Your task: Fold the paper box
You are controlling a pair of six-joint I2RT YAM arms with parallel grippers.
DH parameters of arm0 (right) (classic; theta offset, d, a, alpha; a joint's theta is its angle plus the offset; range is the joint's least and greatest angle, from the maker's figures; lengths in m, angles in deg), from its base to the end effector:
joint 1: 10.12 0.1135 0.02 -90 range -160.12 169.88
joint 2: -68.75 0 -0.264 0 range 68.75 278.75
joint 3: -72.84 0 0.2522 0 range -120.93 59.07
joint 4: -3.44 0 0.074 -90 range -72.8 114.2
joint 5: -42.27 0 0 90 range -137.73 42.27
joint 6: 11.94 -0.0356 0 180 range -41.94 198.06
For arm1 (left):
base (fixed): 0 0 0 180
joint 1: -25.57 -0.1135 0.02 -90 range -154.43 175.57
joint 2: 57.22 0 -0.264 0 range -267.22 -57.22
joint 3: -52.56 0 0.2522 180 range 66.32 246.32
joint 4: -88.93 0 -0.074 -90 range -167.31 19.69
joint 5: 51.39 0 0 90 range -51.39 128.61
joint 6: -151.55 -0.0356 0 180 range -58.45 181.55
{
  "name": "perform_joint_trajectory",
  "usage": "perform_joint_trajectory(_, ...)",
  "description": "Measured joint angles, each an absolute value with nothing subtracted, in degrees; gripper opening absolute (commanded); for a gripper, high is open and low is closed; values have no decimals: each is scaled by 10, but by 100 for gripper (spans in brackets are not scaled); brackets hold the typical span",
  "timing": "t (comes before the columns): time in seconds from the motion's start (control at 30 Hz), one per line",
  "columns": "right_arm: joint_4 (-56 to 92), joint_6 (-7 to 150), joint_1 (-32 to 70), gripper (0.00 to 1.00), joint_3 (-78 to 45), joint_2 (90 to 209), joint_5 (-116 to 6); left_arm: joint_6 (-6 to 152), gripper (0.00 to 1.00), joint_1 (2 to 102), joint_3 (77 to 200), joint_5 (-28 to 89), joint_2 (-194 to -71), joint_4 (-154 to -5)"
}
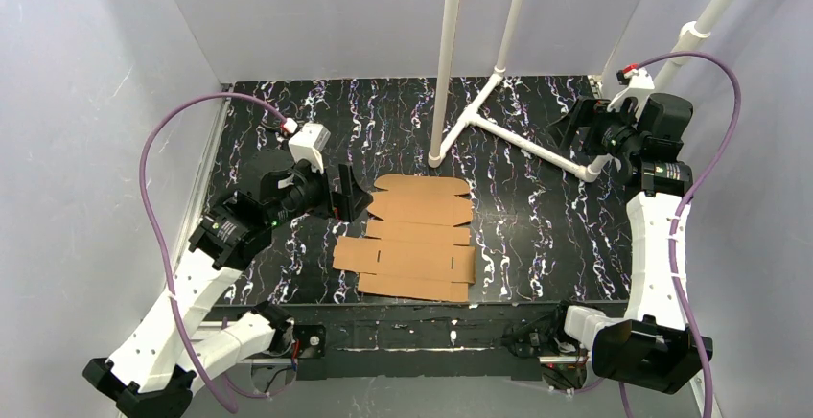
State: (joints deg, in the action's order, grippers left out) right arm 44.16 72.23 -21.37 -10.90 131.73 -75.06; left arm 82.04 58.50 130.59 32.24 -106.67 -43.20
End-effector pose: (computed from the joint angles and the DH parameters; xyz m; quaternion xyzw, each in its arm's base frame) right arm 0.2338 -0.0298 0.4020 -0.0159 0.8071 0.1669 0.5661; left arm 0.1431 -0.0974 0.3986 0.1202 0.8060 -0.3002 0.4957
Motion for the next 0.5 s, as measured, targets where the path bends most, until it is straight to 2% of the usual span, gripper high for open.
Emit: perform_joint_trajectory(0.5, 444, 754, -214, 100, -109, 1317, -779, 859, 99, 585, 1254, 283, -1077, -495)
